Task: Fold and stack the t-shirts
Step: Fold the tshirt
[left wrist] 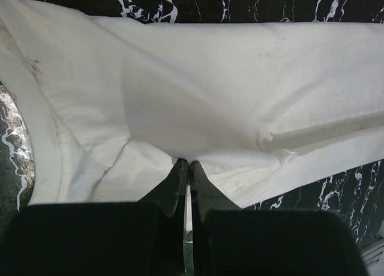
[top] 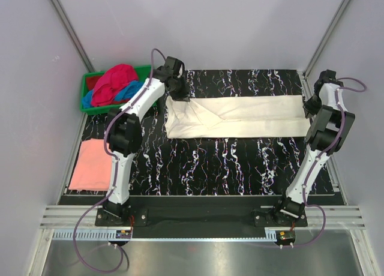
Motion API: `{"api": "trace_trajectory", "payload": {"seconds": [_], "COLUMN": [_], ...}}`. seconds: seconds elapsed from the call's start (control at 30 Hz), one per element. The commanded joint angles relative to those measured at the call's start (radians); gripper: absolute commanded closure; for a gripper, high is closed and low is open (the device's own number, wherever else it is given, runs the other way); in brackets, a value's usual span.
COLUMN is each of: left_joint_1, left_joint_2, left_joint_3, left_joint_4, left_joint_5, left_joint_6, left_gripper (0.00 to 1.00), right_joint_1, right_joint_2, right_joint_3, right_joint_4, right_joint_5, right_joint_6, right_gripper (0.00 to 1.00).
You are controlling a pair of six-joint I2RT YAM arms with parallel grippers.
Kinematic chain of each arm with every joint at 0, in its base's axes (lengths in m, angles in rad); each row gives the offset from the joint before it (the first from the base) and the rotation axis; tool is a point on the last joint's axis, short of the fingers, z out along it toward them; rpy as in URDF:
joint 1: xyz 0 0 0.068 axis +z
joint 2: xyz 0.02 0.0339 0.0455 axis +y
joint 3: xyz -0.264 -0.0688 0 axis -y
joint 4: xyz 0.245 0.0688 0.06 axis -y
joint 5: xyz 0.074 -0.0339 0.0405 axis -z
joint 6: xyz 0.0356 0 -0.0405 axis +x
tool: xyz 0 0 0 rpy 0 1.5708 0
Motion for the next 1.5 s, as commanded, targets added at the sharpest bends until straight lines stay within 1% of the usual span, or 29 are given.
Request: {"api": "trace_trajectory", "payload": {"seconds": [0.0,0.27,0.3,0.33,0.4,0.43,0.47,0.5,0.53,0.57,0.6,0.7,0.77,0.8,0.83,0.9,0.93,0.97,1.0,1.03,1.07,1.1,1.13,1.2,1.23,1.33,1.43,1.47], "left_joint_1": [0.013,0.026,0.027,0.029,0.029,0.029,0.029,0.029,0.029,0.029,0.029,0.029,0.029,0.027,0.026,0.02,0.012,0.01,0.009,0.007,0.007,0.006,0.006,0.006,0.006,0.006,0.007,0.007], "left_joint_2": [0.009,0.035,0.037,0.043,0.052,0.058,0.057,0.053,0.05,0.047,0.034,0.004,-0.046,-0.046,-0.08,-0.123,-0.175,-0.204,-0.233,-0.284,-0.305,-0.324,-0.35,-0.361,-0.359,-0.341,-0.319,-0.312], "left_joint_3": [0.057,0.059,0.06,0.066,0.086,0.1,0.114,0.119,0.135,0.14,0.143,0.131,0.109,0.097,0.082,-0.004,-0.045,-0.153,-0.208,-0.258,-0.321,-0.417,-0.462,-0.53,-0.58,-0.636,-0.638,-0.626], "left_joint_4": [0.045,0.048,0.051,0.054,0.056,0.048,0.048,0.05,0.047,0.042,0.036,0.03,0.03,0.03,0.03,0.042,0.068,0.086,0.108,0.144,0.16,0.18,0.209,0.228,0.237,0.254,0.268,0.268], "left_joint_5": [0.029,0.041,0.046,0.052,0.058,0.051,0.045,0.044,0.035,0.031,0.017,-0.002,-0.008,-0.008,-0.008,-0.008,0.0,0.015,0.03,0.064,0.081,0.103,0.142,0.176,0.189,0.173,0.158,0.153], "left_joint_6": [-0.011,-0.016,-0.016,-0.014,0.007,0.015,0.029,0.037,0.044,0.055,0.061,0.078,0.09,0.095,0.096,0.106,0.11,0.116,0.116,0.112,0.101,0.1,0.101,0.106,0.109,0.113,0.115,0.119], "left_gripper": [1.0,1.0,1.0,1.0,0.94,0.91,0.87,0.74,0.68,0.66,0.59,0.52,0.49,0.49,0.48,0.49,0.49,0.51,0.53,0.55,0.61,0.63,0.65,0.67,0.68,0.7,0.71,0.71], "right_joint_1": [0.003,0.003,0.003,0.003,0.003,0.003,0.005,0.008,0.011,0.014,0.017,0.021,0.032,0.032,0.04,0.054,0.073,0.084,0.1,0.116,0.153,0.17,0.185,0.235,0.259,0.345,0.394,0.394], "right_joint_2": [0.016,0.031,0.034,0.038,0.042,0.042,0.042,0.038,0.033,0.033,0.027,0.013,-0.016,-0.03,-0.045,-0.088,-0.103,-0.12,-0.155,-0.172,-0.192,-0.235,-0.255,-0.295,-0.3,-0.3,-0.289,-0.283], "right_joint_3": [0.057,0.083,0.086,0.091,0.099,0.106,0.122,0.128,0.148,0.161,0.174,0.211,0.2,0.2,0.179,0.159,0.131,0.114,0.094,0.049,0.019,-0.019,-0.103,-0.185,-0.255,-0.337,-0.403,-0.412], "right_joint_4": [-0.003,-0.003,-0.003,-0.003,-0.009,-0.022,-0.029,-0.035,-0.048,-0.064,-0.087,-0.116,-0.122,-0.122,-0.112,-0.105,-0.09,-0.081,-0.072,-0.049,-0.03,-0.01,0.043,0.095,0.14,0.192,0.267,0.281], "right_joint_5": [0.01,0.0,-0.003,-0.013,-0.029,-0.032,-0.032,-0.033,-0.029,-0.018,-0.007,0.002,0.014,0.014,0.014,0.007,-0.024,-0.045,-0.068,-0.122,-0.154,-0.185,-0.299,-0.404,-0.479,-0.541,-0.62,-0.642], "right_joint_6": [0.009,0.009,0.011,0.008,0.006,0.008,0.009,0.011,0.008,0.003,0.003,-0.008,-0.018,-0.021,-0.024,-0.029,-0.028,-0.024,-0.021,-0.014,0.0,0.015,0.037,0.097,0.106,0.101,0.107,0.123], "right_gripper": [0.98,0.95,0.93,0.88,0.77,0.67,0.63,0.59,0.53,0.51,0.48,0.45,0.44,0.44,0.44,0.41,0.4,0.4,0.41,0.41,0.42,0.43,0.44,0.45,0.47,0.51,0.59,0.63]}}
